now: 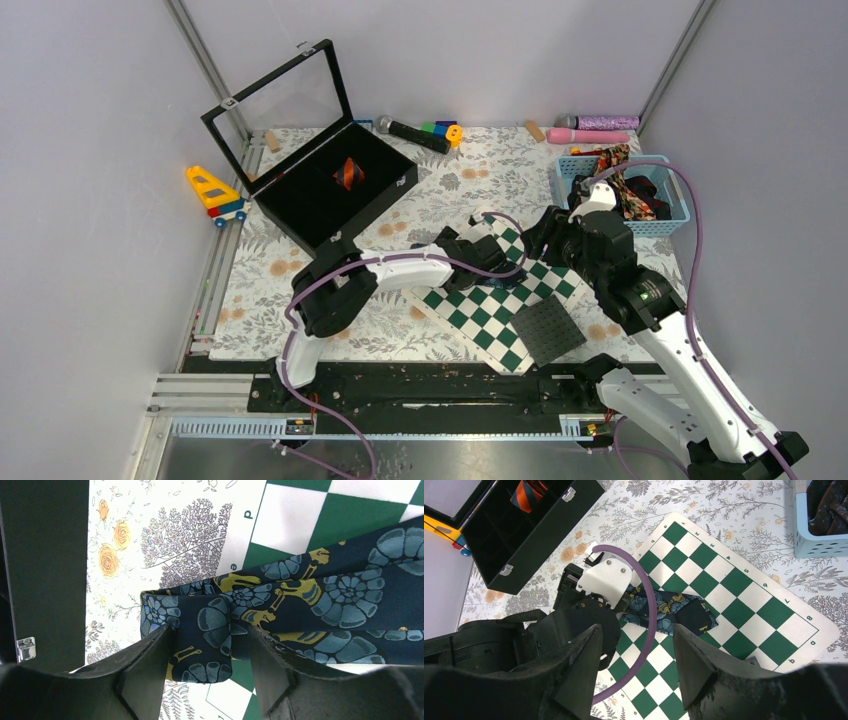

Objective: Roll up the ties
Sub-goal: Roll the tie at the center of the board.

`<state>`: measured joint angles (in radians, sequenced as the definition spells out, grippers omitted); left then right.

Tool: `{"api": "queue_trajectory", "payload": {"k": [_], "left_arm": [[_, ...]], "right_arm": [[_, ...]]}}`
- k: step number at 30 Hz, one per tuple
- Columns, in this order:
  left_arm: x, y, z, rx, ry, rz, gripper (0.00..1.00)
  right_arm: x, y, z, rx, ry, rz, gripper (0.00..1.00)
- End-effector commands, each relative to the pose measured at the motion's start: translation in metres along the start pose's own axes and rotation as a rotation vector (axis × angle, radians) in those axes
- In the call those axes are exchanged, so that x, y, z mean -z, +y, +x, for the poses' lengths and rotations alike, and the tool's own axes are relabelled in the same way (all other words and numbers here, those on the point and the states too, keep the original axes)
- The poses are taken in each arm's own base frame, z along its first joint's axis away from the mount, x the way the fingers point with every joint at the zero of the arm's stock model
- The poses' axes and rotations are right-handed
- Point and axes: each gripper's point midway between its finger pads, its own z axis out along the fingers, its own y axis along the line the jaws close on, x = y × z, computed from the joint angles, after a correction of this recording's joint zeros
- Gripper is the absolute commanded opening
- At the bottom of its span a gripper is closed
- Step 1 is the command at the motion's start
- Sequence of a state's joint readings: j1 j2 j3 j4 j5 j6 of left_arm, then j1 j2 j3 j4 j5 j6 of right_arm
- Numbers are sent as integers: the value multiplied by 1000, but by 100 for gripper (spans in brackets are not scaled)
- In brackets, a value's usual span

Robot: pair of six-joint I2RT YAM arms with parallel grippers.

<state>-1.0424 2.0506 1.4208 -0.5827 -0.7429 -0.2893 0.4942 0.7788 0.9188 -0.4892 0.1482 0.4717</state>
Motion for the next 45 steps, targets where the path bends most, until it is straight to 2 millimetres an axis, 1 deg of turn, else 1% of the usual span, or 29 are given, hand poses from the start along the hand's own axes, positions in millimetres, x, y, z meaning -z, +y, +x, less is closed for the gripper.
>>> {"api": "queue_trajectory", "payload": {"k": [1,5,8,11,18,25,33,35,38,42,45], "left_arm": [[2,-8,-9,92,-2,82,57],[9,-1,-17,108,-30,84,58],[15,2,-23,140,-51,90,62],[20,5,-30,175,-72,102,63],[37,14,-42,226,-124,133,64],[50,25,-51,285,-170,169,65],[53,38,-48,343,-185,194,64],[58,47,-50,374,-201,201,64],[71,67,-58,458,-247,242,64],[89,102,-68,607,-328,327,65],[96,129,-67,723,-387,388,67]], "right_arm": [[11,9,-34,21,-85,-13,61],[17,22,-55,25,-120,-45,61],[18,22,-66,7,-134,-19,61],[18,25,-71,-1,-140,-16,61],[21,24,-76,-34,-159,-8,62],[32,22,-85,-72,-192,10,62],[27,17,-75,-75,-169,24,62],[25,16,-73,-77,-164,30,61],[21,15,-69,-80,-146,38,61],[11,16,-63,-95,-113,43,61],[-3,22,-54,-103,-72,21,61]]}}
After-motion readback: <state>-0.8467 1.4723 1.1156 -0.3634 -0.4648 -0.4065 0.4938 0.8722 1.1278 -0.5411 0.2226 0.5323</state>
